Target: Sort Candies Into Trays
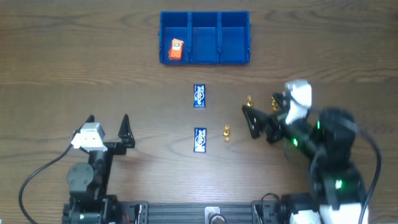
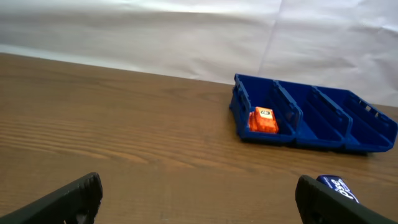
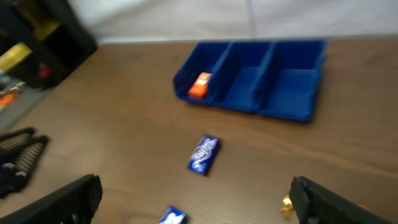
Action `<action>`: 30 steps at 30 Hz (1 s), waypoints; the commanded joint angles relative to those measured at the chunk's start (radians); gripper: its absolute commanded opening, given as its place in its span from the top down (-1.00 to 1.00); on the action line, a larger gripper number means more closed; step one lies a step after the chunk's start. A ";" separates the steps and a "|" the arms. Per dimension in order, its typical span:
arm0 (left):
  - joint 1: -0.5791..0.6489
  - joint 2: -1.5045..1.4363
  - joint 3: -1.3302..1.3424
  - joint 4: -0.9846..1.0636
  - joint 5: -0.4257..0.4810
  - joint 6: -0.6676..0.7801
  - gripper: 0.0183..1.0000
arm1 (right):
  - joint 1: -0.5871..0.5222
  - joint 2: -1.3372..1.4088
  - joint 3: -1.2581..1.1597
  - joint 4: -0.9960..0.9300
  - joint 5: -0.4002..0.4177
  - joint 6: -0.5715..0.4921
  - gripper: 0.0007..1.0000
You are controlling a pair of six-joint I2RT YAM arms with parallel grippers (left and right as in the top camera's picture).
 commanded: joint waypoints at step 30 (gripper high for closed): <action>-0.004 -0.006 -0.016 -0.038 0.018 0.015 -0.99 | 0.750 0.892 0.320 -0.367 0.441 0.502 -1.00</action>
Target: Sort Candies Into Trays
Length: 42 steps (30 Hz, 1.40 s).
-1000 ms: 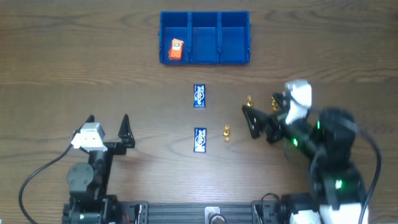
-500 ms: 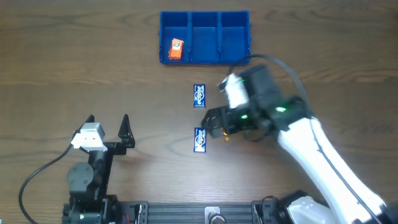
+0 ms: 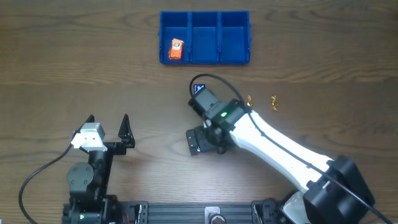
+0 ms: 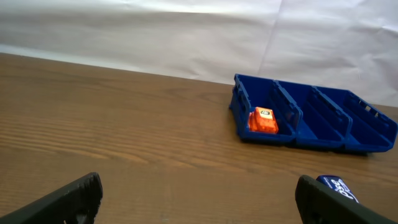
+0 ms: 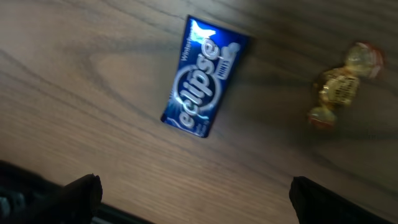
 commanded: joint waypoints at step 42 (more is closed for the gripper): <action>-0.004 -0.006 -0.016 -0.038 0.018 0.014 -1.00 | 0.101 0.271 0.016 0.229 0.320 0.243 -0.93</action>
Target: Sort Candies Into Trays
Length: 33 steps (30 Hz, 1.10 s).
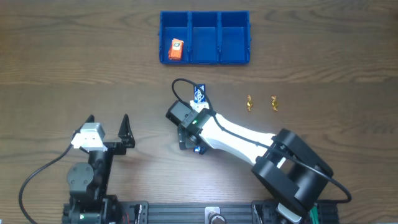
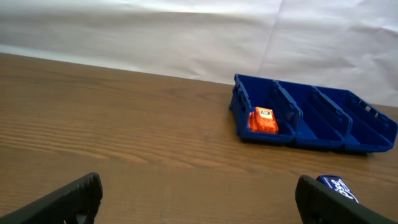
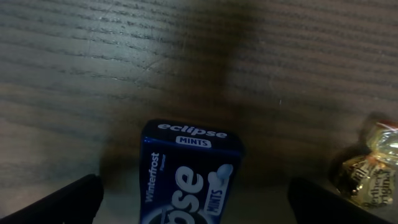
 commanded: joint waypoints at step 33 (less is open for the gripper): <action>-0.004 -0.006 -0.016 -0.038 0.018 0.014 -0.99 | -0.012 -0.129 0.153 -0.106 0.201 0.013 0.67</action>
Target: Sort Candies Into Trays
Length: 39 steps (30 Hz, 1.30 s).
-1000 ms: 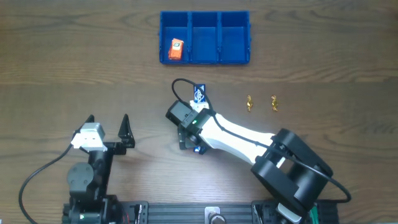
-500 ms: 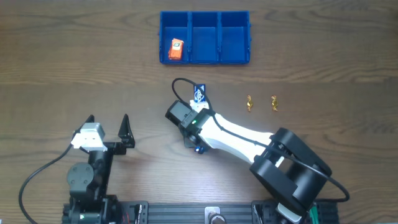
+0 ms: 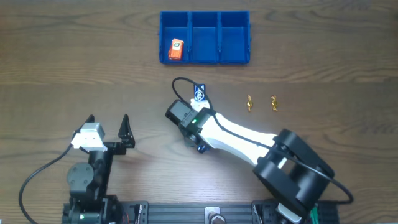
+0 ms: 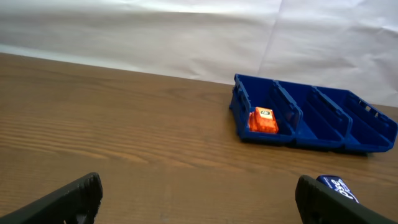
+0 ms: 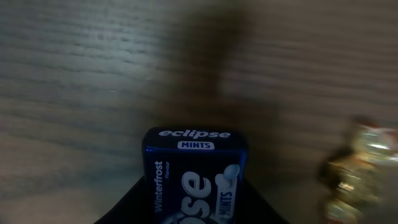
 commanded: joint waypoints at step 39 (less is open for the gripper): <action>-0.004 -0.006 -0.016 -0.038 0.018 0.014 -1.00 | -0.356 0.290 0.645 0.415 0.302 -0.507 0.71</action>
